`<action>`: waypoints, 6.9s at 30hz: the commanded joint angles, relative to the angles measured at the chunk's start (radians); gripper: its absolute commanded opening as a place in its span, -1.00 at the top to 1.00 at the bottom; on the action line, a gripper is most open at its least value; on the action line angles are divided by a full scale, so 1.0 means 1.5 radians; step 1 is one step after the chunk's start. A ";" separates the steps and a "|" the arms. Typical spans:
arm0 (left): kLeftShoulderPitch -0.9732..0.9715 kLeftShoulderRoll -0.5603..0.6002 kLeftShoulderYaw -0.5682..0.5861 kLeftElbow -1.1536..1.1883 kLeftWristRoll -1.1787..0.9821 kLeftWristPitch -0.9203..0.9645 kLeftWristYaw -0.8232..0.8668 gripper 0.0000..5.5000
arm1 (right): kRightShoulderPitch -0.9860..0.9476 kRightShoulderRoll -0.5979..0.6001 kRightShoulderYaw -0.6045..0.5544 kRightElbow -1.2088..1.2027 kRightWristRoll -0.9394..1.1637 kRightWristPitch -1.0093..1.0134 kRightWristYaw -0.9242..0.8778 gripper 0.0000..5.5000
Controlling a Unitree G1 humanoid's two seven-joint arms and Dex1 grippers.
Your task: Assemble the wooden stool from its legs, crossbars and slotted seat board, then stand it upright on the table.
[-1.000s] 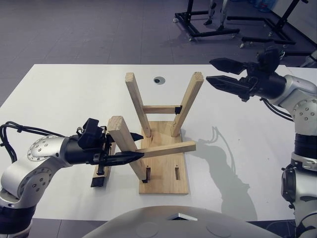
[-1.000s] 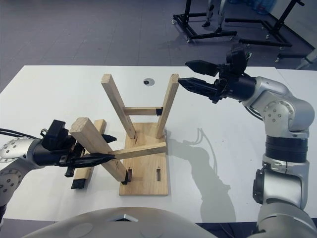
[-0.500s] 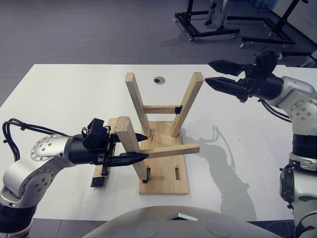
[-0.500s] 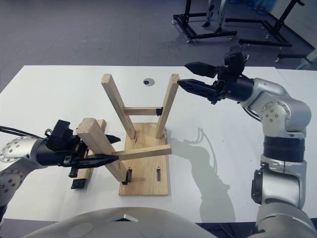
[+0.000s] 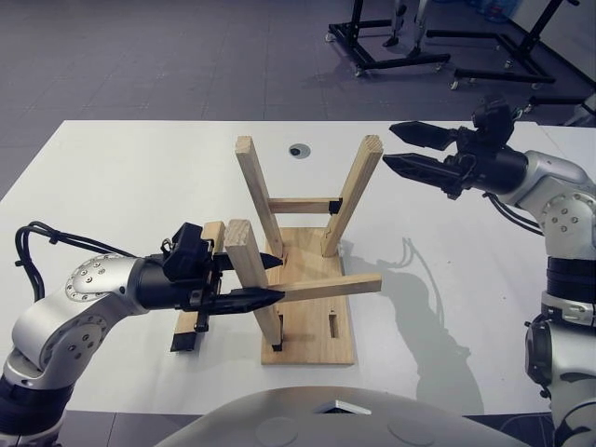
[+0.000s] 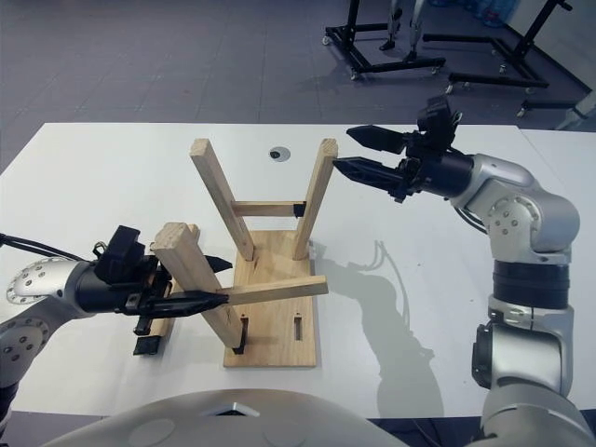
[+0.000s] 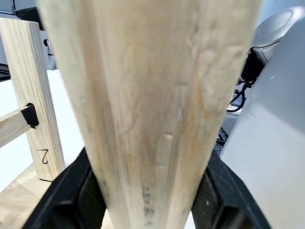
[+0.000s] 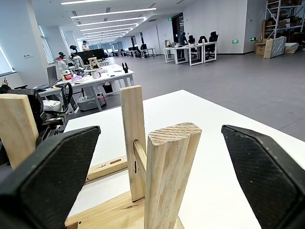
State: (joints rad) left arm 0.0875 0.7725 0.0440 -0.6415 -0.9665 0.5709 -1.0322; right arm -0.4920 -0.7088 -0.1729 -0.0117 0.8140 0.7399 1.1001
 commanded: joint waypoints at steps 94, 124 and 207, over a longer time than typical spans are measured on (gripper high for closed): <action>0.251 -0.236 0.029 -0.005 0.403 0.304 0.552 0.25 | 0.352 0.183 -0.069 -0.318 0.028 -0.136 -0.316 -0.70; -0.294 -0.157 0.039 0.202 -0.151 0.161 0.064 0.26 | 0.030 0.284 0.071 -0.215 0.268 -0.066 -0.207 -0.70; 0.370 -0.151 0.111 0.081 -0.046 0.083 0.096 -0.69 | 0.324 0.121 0.007 -0.267 0.184 -0.137 0.069 0.26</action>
State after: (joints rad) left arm 0.6553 0.5471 0.2033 -0.5375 -1.0378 0.6993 -0.8929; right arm 0.0175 -0.5345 -0.1665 -0.4096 1.0822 0.5342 1.2101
